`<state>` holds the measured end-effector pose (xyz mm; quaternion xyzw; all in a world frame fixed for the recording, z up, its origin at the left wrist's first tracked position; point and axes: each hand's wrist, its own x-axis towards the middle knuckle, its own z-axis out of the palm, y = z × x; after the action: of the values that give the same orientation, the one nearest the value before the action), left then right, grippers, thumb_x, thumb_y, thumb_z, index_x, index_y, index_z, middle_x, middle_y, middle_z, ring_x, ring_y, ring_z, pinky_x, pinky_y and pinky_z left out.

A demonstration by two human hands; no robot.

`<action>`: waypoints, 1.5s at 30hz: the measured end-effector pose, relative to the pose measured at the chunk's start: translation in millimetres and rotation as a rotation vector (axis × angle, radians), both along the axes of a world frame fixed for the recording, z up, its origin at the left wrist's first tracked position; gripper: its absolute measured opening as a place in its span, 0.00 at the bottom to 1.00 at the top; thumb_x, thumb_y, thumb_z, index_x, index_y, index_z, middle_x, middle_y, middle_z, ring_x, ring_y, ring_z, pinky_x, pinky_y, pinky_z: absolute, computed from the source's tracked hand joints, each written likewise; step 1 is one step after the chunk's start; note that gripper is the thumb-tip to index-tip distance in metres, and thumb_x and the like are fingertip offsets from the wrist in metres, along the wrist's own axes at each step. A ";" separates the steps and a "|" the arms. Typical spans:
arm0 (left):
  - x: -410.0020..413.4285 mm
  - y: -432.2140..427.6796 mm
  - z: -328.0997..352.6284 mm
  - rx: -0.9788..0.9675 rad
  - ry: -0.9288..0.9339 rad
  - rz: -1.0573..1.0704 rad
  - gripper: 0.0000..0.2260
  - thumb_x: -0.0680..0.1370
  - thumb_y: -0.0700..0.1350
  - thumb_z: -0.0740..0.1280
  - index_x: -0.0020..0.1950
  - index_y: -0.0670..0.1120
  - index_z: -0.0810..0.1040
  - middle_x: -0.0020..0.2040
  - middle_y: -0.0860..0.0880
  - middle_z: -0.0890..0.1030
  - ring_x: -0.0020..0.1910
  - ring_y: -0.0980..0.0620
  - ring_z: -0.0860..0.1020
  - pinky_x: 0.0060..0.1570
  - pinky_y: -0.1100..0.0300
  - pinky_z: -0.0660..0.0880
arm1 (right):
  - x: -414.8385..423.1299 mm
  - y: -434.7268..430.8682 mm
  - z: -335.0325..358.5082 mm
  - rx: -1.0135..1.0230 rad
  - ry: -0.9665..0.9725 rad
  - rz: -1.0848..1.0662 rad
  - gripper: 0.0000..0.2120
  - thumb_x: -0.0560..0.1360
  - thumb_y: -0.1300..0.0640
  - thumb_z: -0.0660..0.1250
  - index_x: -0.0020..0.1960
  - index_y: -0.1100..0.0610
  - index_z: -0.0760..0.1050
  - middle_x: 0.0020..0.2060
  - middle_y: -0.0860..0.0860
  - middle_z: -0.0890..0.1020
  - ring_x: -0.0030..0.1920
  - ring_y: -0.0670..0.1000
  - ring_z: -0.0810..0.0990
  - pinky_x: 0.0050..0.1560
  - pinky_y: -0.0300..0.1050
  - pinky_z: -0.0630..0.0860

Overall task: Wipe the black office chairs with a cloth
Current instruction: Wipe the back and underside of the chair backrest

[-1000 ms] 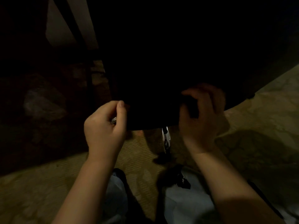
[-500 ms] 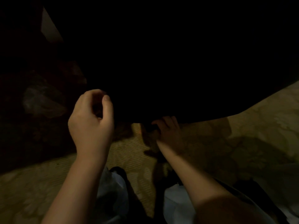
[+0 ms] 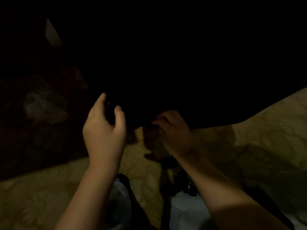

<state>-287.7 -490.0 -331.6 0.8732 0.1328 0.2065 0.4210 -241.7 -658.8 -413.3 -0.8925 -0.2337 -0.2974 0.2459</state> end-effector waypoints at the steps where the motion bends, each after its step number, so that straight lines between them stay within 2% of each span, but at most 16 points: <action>1: -0.1 -1.4 -1.1 0.000 0.004 -0.010 0.24 0.80 0.52 0.61 0.75 0.48 0.65 0.64 0.45 0.77 0.54 0.42 0.79 0.54 0.45 0.77 | 0.4 -1.4 -15.3 -0.080 0.043 0.008 0.10 0.67 0.64 0.63 0.43 0.58 0.83 0.42 0.53 0.82 0.49 0.50 0.73 0.47 0.40 0.69; 4: 0.6 -2.7 -5.6 0.029 0.053 -0.075 0.29 0.77 0.56 0.58 0.77 0.49 0.61 0.57 0.40 0.80 0.48 0.37 0.79 0.46 0.48 0.77 | -5.9 -9.6 -50.4 -0.247 0.144 0.009 0.13 0.68 0.58 0.60 0.41 0.55 0.83 0.44 0.51 0.83 0.53 0.49 0.72 0.46 0.43 0.74; 8: 2.7 -2.7 -6.5 0.068 0.087 -0.127 0.29 0.79 0.54 0.60 0.79 0.49 0.56 0.59 0.39 0.78 0.51 0.38 0.78 0.45 0.53 0.74 | -7.9 -8.4 -43.0 -0.168 0.240 -0.019 0.13 0.67 0.59 0.59 0.42 0.56 0.82 0.44 0.51 0.81 0.53 0.50 0.72 0.46 0.45 0.75; 10: 4.6 -2.2 -6.1 0.042 0.104 -0.136 0.31 0.78 0.53 0.60 0.79 0.50 0.53 0.63 0.41 0.75 0.53 0.46 0.78 0.46 0.58 0.72 | -5.2 -3.9 -14.2 -0.040 0.173 -0.039 0.12 0.67 0.62 0.62 0.45 0.57 0.82 0.45 0.53 0.81 0.53 0.52 0.72 0.50 0.44 0.71; 12: 6.9 0.0 -7.0 -0.005 0.112 -0.159 0.32 0.79 0.51 0.61 0.79 0.52 0.50 0.71 0.46 0.70 0.56 0.66 0.74 0.49 0.74 0.67 | -5.0 -4.2 29.5 0.095 0.031 -0.089 0.10 0.69 0.66 0.64 0.46 0.60 0.82 0.45 0.55 0.80 0.52 0.53 0.72 0.52 0.41 0.70; 13: 8.6 2.3 -8.2 -0.026 0.111 -0.173 0.33 0.79 0.50 0.62 0.80 0.52 0.48 0.75 0.48 0.64 0.61 0.70 0.70 0.50 0.80 0.64 | -6.2 -7.8 53.0 0.149 -0.048 -0.122 0.09 0.70 0.68 0.65 0.46 0.61 0.82 0.47 0.54 0.78 0.52 0.53 0.72 0.54 0.39 0.69; 15: 11.3 8.1 -10.6 -0.052 0.122 -0.208 0.34 0.80 0.48 0.63 0.80 0.52 0.45 0.80 0.51 0.52 0.71 0.65 0.58 0.51 0.85 0.57 | -10.9 -21.3 87.8 0.216 -0.189 -0.193 0.08 0.71 0.69 0.67 0.46 0.61 0.82 0.50 0.52 0.74 0.53 0.54 0.72 0.59 0.33 0.65; 18: 12.4 12.2 -11.3 -0.065 0.161 -0.232 0.36 0.79 0.48 0.63 0.79 0.51 0.43 0.79 0.55 0.43 0.68 0.68 0.49 0.57 0.80 0.55 | -17.1 -44.8 93.7 0.242 -0.261 -0.273 0.10 0.71 0.70 0.69 0.48 0.57 0.79 0.51 0.51 0.73 0.54 0.54 0.73 0.59 0.33 0.66; 22: 12.0 2.5 -14.0 -0.123 0.189 -0.240 0.35 0.79 0.49 0.63 0.80 0.51 0.46 0.80 0.52 0.44 0.67 0.67 0.48 0.51 0.87 0.53 | -15.5 -48.3 48.2 0.120 -0.024 -0.244 0.09 0.70 0.65 0.65 0.47 0.59 0.82 0.50 0.49 0.73 0.51 0.51 0.72 0.53 0.31 0.66; 25: 12.5 -7.0 -18.7 -0.128 0.216 -0.270 0.37 0.77 0.54 0.63 0.79 0.55 0.45 0.80 0.52 0.46 0.69 0.65 0.47 0.66 0.67 0.56 | -10.5 -35.8 5.0 -0.038 0.131 -0.145 0.13 0.69 0.59 0.61 0.46 0.60 0.83 0.47 0.55 0.81 0.51 0.52 0.73 0.50 0.41 0.71; 27: 11.8 -11.7 -18.6 -0.165 0.229 -0.297 0.39 0.74 0.59 0.62 0.79 0.57 0.44 0.80 0.51 0.50 0.75 0.56 0.52 0.69 0.55 0.62 | -11.6 -29.3 -20.7 -0.150 0.231 -0.072 0.17 0.67 0.56 0.57 0.44 0.59 0.83 0.45 0.56 0.83 0.51 0.54 0.77 0.47 0.45 0.77; 31: 11.3 -13.6 -19.1 -0.188 0.247 -0.333 0.39 0.75 0.60 0.61 0.78 0.58 0.41 0.78 0.51 0.57 0.73 0.48 0.65 0.64 0.52 0.70 | -16.1 -31.1 -44.8 -0.254 0.353 -0.087 0.19 0.67 0.53 0.55 0.41 0.56 0.83 0.43 0.52 0.83 0.54 0.53 0.75 0.43 0.49 0.81; 34: 13.4 -12.3 -21.6 -0.137 0.237 -0.335 0.39 0.75 0.64 0.59 0.78 0.58 0.39 0.78 0.51 0.58 0.72 0.49 0.66 0.61 0.55 0.69 | -11.5 -27.7 -35.2 -0.201 0.290 -0.085 0.17 0.68 0.53 0.57 0.44 0.56 0.83 0.45 0.52 0.83 0.54 0.52 0.71 0.47 0.46 0.78; 37: 14.4 -13.2 -21.1 -0.118 0.247 -0.325 0.41 0.73 0.67 0.57 0.78 0.59 0.37 0.78 0.49 0.58 0.73 0.47 0.65 0.64 0.50 0.70 | -7.9 -14.1 3.0 0.010 0.114 -0.064 0.11 0.72 0.57 0.62 0.46 0.58 0.83 0.45 0.54 0.82 0.52 0.53 0.72 0.49 0.46 0.73; 42: 12.8 -14.0 -21.4 -0.143 0.236 -0.299 0.38 0.77 0.56 0.62 0.79 0.57 0.41 0.78 0.51 0.57 0.75 0.51 0.61 0.64 0.58 0.65 | -5.8 -13.2 89.8 0.281 -0.289 -0.215 0.07 0.72 0.68 0.69 0.46 0.60 0.84 0.50 0.50 0.74 0.54 0.52 0.73 0.59 0.37 0.68; 45: 11.0 -15.9 -20.1 -0.175 0.241 -0.287 0.36 0.78 0.53 0.63 0.79 0.58 0.43 0.77 0.52 0.60 0.72 0.52 0.63 0.60 0.61 0.64 | -7.3 -13.4 91.3 0.278 -0.263 -0.215 0.07 0.72 0.68 0.70 0.48 0.61 0.83 0.52 0.49 0.73 0.55 0.53 0.73 0.58 0.40 0.70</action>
<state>-276.7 -506.0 -351.7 0.8616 0.0738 0.0263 0.5014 -249.0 -672.2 -322.0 -0.8232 -0.1238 -0.4652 0.3009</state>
